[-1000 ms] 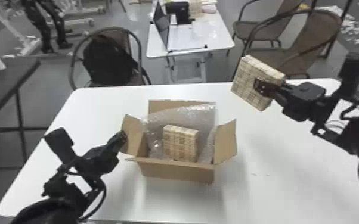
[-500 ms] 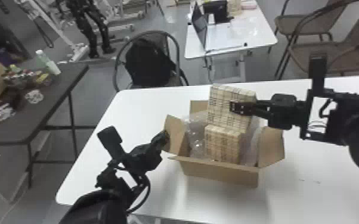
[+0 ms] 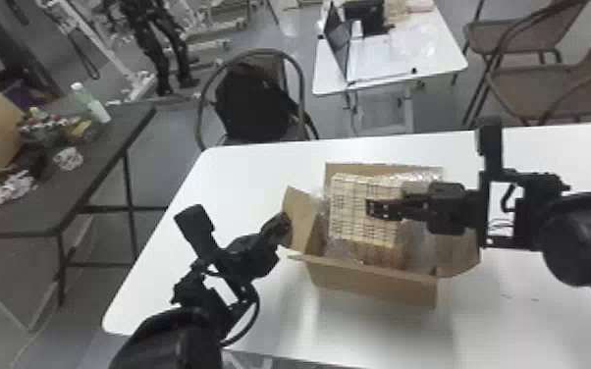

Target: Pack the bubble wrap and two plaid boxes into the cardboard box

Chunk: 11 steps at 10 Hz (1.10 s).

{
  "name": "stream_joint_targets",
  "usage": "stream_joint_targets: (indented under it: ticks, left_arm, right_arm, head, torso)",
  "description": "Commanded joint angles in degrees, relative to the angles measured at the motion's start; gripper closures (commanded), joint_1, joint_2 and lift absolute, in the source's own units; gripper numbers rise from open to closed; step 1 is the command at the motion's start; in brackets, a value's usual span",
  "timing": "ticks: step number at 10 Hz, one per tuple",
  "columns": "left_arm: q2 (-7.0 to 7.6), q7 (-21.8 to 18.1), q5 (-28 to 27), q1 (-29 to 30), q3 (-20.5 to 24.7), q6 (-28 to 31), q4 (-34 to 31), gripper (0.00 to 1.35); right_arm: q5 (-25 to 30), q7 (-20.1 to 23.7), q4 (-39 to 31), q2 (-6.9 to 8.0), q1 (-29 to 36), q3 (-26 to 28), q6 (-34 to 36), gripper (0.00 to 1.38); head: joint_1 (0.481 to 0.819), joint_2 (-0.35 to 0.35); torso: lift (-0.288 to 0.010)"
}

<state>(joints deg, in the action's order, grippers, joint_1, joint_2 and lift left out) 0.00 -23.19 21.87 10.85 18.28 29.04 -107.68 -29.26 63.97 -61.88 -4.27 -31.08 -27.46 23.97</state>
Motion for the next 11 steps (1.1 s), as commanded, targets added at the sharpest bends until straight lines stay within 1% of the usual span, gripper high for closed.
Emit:
stream_joint_targets:
  ticks: [1, 2, 3, 4, 5, 6, 7, 8, 9, 10, 11]
  left_arm:
    - [-0.15, -0.01, 0.02, -0.04, 0.00, -0.04, 0.10, 1.22]
    - [-0.15, -0.01, 0.11, 0.05, 0.18, -0.04, 0.01, 1.22]
    - [-0.15, -0.01, 0.20, 0.14, 0.18, -0.04, 0.01, 1.22]
    - [-0.15, -0.01, 0.28, 0.14, 0.18, -0.13, 0.01, 1.22]
    - [-0.15, -0.01, 0.28, 0.14, 0.18, -0.13, 0.01, 1.22]
    - [-0.15, -0.01, 0.37, 0.14, 0.09, -0.21, 0.01, 1.22]
    - [-0.15, -0.01, 0.46, 0.22, 0.27, -0.30, -0.07, 1.22]
    - [-0.15, -0.10, 0.46, 0.22, 0.27, -0.57, -0.07, 1.22]
    - [-0.15, -0.01, 0.55, 0.31, 0.27, -0.74, -0.07, 1.22]
    - [-0.15, -0.01, 0.81, 0.49, 0.35, -0.83, -0.07, 1.22]
    - [-0.15, -0.10, 0.99, 0.49, 0.44, -0.83, -0.25, 1.22]
  right_arm:
    - [0.08, 0.45, 0.97, 0.22, -0.39, -0.14, -1.20, 0.36]
    - [0.17, 1.06, 0.97, 0.14, -0.48, 0.57, -1.55, 0.07]
    - [0.26, 1.33, -0.09, -0.04, 0.05, 2.06, -1.55, 0.09]
    - [0.52, 1.42, -1.58, -0.39, 1.02, 4.08, -1.55, 0.15]
    - [1.67, 1.24, -4.39, -0.83, 2.95, 7.42, -1.55, 0.17]
    - [4.65, -2.10, -11.34, -1.71, 6.91, 12.35, -2.08, 0.18]
    - [8.79, -7.72, -20.13, -2.85, 12.53, 17.35, -2.08, 0.18]
    - [14.06, -12.12, -27.77, -2.76, 18.33, 22.72, -3.31, 0.18]
    - [16.43, -18.36, -34.19, -2.76, 24.66, 26.58, -5.95, 0.18]
    - [19.16, -24.07, -39.55, -2.68, 30.11, 29.84, -8.76, 0.17]
    - [20.30, -26.71, -41.66, -2.59, 34.15, 32.38, -12.36, 0.18]
  head:
    - [0.695, 0.350]
    - [0.695, 0.350]
    - [0.695, 0.350]
    - [0.695, 0.350]
    - [0.695, 0.350]
    - [0.695, 0.350]
    - [0.695, 0.341]
    - [0.695, 0.301]
    - [0.695, 0.276]
    - [0.695, 0.222]
    - [0.695, 0.173]
  torso:
    - [-0.107]
    - [-0.107]
    - [-0.107]
    - [-0.107]
    - [-0.107]
    - [-0.107]
    - [-0.107]
    - [-0.107]
    - [-0.107]
    - [-0.107]
    - [-0.107]
